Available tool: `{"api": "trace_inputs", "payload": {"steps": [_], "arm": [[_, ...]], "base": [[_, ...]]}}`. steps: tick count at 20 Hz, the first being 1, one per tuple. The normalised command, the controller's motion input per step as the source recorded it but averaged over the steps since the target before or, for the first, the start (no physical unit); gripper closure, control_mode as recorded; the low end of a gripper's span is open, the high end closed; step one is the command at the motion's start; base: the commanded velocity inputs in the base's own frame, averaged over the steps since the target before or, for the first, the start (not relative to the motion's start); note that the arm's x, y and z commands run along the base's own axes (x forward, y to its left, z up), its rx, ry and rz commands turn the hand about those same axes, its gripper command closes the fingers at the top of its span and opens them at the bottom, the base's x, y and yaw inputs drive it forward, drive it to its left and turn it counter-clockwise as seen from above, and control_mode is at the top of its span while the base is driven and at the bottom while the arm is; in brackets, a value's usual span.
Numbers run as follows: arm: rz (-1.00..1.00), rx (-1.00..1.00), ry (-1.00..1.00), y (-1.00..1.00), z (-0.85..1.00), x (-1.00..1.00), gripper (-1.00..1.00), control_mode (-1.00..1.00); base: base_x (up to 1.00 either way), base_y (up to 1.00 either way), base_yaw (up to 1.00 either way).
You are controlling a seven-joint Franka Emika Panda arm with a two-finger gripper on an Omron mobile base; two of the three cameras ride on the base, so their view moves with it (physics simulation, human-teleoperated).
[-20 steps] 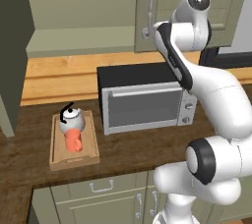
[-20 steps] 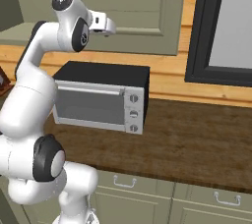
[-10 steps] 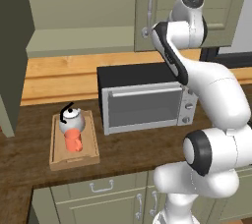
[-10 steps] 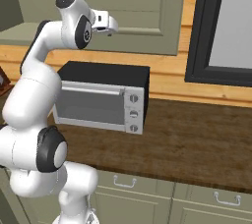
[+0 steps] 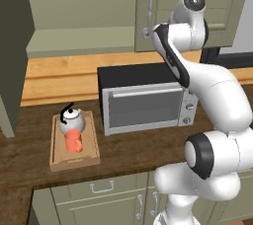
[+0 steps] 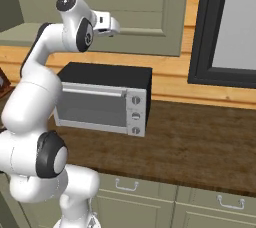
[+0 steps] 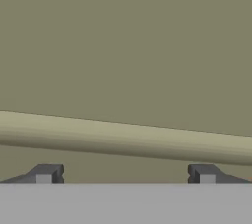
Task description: Pick the kettle from the counter and place it on the tray. Then pick the mug from the cabinet and place it on the tray. Then close the cabinet doors.
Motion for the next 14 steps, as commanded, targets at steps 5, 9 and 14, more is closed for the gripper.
{"api": "trace_inputs", "payload": {"steps": [5,9,14], "arm": [[0.00,0.00,0.00,0.00,0.00,-0.46,-1.00,-1.00],[0.00,0.00,0.00,0.00,0.00,-0.64,-1.00,-1.00],[0.10,0.00,-0.01,0.05,0.00,-0.79,-1.00,-1.00]], "base": [[0.00,0.00,0.00],[0.00,0.00,0.00],[0.00,0.00,0.00]]}}
